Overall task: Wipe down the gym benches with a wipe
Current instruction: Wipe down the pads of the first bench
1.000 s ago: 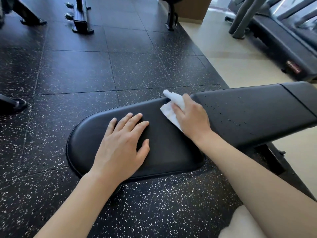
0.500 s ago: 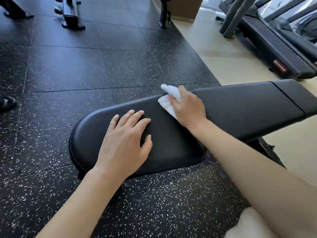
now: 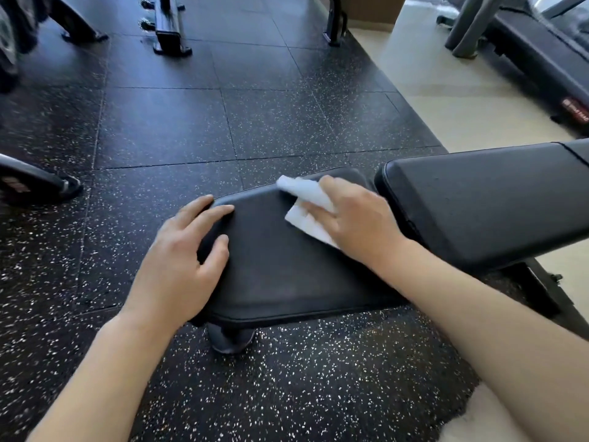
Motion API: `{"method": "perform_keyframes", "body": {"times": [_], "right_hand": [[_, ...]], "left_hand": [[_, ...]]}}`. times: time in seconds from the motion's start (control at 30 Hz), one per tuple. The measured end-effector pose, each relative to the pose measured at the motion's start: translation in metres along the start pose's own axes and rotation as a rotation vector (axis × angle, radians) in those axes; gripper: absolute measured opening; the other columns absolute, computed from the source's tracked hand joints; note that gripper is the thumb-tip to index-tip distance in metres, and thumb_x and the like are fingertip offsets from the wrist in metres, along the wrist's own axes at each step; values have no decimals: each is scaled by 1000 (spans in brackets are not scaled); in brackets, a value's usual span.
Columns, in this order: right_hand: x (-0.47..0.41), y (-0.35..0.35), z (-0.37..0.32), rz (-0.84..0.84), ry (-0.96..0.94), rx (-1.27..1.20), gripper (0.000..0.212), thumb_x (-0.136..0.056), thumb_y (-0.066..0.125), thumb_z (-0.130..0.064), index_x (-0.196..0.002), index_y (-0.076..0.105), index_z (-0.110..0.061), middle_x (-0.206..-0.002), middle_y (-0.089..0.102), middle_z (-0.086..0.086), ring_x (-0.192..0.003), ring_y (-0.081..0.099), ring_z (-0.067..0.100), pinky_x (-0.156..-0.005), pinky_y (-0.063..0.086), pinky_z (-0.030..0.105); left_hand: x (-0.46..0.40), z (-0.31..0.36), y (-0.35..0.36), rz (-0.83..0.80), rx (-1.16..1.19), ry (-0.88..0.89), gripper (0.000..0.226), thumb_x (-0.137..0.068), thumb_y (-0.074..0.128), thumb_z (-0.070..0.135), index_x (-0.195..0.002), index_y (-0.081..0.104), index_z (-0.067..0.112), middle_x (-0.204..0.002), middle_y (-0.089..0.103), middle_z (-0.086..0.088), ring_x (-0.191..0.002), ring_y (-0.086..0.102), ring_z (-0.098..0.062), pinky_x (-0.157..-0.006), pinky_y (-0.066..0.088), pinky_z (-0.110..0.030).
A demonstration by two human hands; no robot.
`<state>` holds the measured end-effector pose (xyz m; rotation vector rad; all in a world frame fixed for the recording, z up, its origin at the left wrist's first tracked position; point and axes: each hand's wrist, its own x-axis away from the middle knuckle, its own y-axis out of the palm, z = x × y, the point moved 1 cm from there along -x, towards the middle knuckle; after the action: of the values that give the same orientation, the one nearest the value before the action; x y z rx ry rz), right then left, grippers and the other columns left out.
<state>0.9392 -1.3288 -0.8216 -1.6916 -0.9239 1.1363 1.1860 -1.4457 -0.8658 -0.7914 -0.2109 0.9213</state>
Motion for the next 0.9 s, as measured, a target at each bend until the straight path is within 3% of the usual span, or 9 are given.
{"method": "perform_keyframes", "body": {"times": [0.07,0.17,0.3,0.43,0.53,0.6,0.73,0.83,0.9], "right_hand": [[-27,0,27,75,153,19,34,-93,46,-57,-119,49,-34,-105,69,7,-98,66,33,-76,44,40],[-47,17,29,72,261,93,36,-100,45,-49,-116,58,-19,-106,67,8,-102,64,35,-77,45,42],[-28,34,-41,36,21,105,44,-93,45,-56,-117,64,-25,-97,65,-2,-95,67,24,-72,46,35],[-1,39,-90,38,-261,-59,34,-94,49,-48,-91,63,-16,-80,63,2,-71,65,29,-56,49,37],[-24,29,-48,47,-133,-52,27,-91,61,-47,-99,63,-22,-92,71,5,-86,71,33,-68,52,40],[-45,19,-7,97,24,-52,38,-92,52,-56,-115,58,-26,-104,73,10,-97,69,36,-76,49,41],[-58,16,22,98,125,-22,37,-94,50,-58,-117,57,-30,-104,68,8,-101,65,35,-76,42,40],[-39,17,-15,58,56,-37,31,-94,56,-49,-109,60,-22,-98,70,7,-96,68,33,-78,50,41],[-11,19,-52,101,-95,-53,24,-85,64,-42,-94,60,-20,-83,67,7,-78,68,32,-64,54,39]], "left_hand": [[2,0,4,2,33,-17,45,-99,60,27,-143,61,37,-159,45,14,-147,41,-15,-125,27,-33],[2,0,6,33,59,-24,41,-100,60,27,-140,64,37,-157,48,16,-144,44,-13,-122,31,-32],[1,2,5,100,86,-29,48,-90,54,31,-137,65,35,-148,55,21,-137,52,-7,-117,37,-29],[0,-1,6,143,137,-17,48,-89,54,22,-135,62,33,-137,61,23,-129,56,-1,-110,42,-24],[-2,-4,6,149,122,-13,49,-88,53,21,-135,65,29,-142,61,20,-135,53,1,-116,36,-20],[-2,-4,6,147,128,-21,48,-88,53,22,-134,66,29,-144,61,18,-138,52,-1,-119,35,-23],[0,-2,6,136,141,-24,48,-88,54,21,-134,67,29,-144,60,17,-138,52,-3,-120,37,-29],[-1,-3,5,134,133,-25,48,-89,54,21,-135,66,27,-144,60,16,-137,53,-4,-119,37,-27],[-1,-3,4,139,134,-26,50,-88,54,21,-137,65,25,-142,62,15,-135,55,-5,-118,38,-25]]}}
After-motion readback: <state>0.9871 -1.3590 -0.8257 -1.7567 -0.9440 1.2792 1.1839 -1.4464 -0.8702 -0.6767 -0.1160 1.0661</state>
